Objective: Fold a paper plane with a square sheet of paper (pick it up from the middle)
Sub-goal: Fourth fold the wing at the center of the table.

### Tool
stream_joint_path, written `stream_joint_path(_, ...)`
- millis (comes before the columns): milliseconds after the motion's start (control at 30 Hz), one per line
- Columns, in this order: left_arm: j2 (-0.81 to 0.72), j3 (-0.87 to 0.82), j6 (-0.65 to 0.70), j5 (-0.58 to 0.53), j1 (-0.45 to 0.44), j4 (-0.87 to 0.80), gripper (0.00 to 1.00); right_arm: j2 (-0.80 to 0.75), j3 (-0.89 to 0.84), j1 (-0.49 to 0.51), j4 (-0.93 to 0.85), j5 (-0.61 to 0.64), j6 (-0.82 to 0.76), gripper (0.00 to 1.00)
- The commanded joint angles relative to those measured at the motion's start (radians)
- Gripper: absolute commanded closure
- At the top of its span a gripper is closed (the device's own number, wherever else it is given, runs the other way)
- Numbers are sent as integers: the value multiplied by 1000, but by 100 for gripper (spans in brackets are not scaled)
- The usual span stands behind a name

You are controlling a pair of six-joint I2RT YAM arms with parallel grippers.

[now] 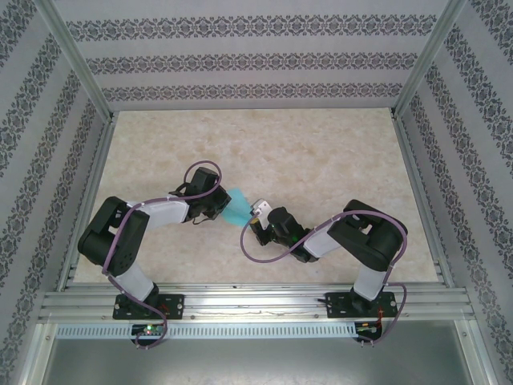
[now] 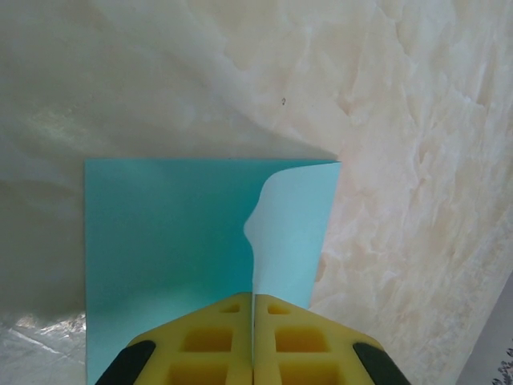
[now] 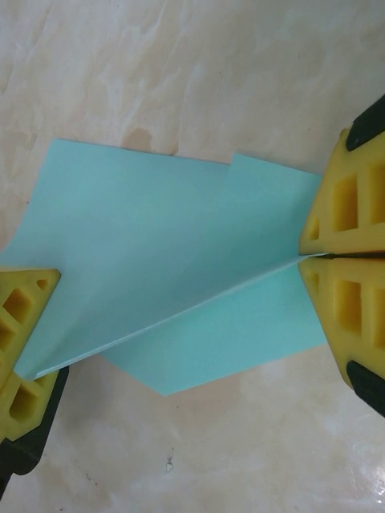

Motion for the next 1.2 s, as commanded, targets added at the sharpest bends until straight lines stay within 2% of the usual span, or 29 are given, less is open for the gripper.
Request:
stream_joint_path(0,-36,-3,-3,-20,18,2,92,-2,-4,11,26,24,29,91)
stream_joint_path(67,-40,-6,-1,-21,19,2,99,-2,-4,9,21,18,29,88)
stream_joint_path(200,-34,-7,0,-9,22,7,100,-5,-8,9,24,12,29,82)
stream_joint_path(267,-38,-11,-4,-11,22,11,100,-6,-8,8,16,15,24,82)
stream_joint_path(500,-42,-14,0,-11,24,2,99,-17,-13,8,23,0,20,93)
stream_joint_path(567,-46,-15,1,-12,24,2,97,-9,-10,7,27,-8,27,95)
stream_joint_path(600,-50,-13,7,-11,24,0,91,-6,-9,8,32,-11,37,95)
stream_joint_path(633,-53,-8,9,-15,25,-10,80,-3,-10,8,35,-11,45,96)
stream_joint_path(700,-69,-10,17,-31,26,-18,77,7,-5,1,36,-29,72,97)
stream_joint_path(800,-98,-16,16,-67,28,-41,63,15,-4,-7,45,-31,112,97)
stream_joint_path(1033,-171,-38,28,-127,29,-77,60,39,0,-6,27,-1,122,95)
stream_joint_path(1167,-172,-44,28,-122,33,-83,59,62,3,-3,39,11,119,94)
